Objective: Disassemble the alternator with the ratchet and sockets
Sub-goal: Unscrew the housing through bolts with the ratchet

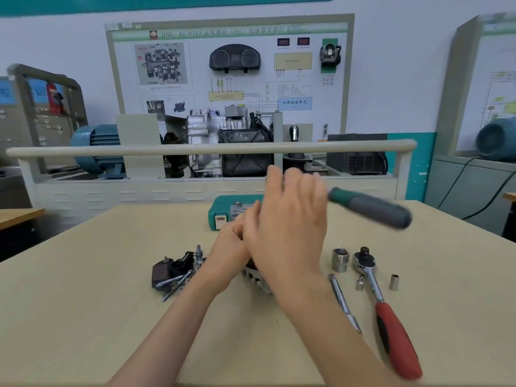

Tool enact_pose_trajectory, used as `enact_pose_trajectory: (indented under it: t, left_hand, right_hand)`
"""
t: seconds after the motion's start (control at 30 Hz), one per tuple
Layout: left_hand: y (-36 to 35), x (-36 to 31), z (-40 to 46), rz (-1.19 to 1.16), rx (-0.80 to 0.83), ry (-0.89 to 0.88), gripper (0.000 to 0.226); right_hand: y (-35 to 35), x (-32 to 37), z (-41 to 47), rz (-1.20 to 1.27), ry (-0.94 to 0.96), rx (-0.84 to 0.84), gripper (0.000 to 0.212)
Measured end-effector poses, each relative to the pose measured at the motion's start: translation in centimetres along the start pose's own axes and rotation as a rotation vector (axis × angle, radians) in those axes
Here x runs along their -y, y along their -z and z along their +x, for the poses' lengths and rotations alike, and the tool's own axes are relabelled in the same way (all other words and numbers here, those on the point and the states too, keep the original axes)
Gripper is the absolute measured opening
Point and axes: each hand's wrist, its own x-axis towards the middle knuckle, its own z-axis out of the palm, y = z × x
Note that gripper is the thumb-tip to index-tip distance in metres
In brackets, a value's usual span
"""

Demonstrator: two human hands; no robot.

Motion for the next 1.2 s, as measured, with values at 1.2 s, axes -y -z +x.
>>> enact_pose_trajectory:
  t: [1.2]
  left_hand:
    - [3.7,-4.4,1.9,0.929,0.055,-0.352,0.024]
  right_hand:
    - [1.0,-6.6,6.4,0.872,-0.076,0.507,0.021]
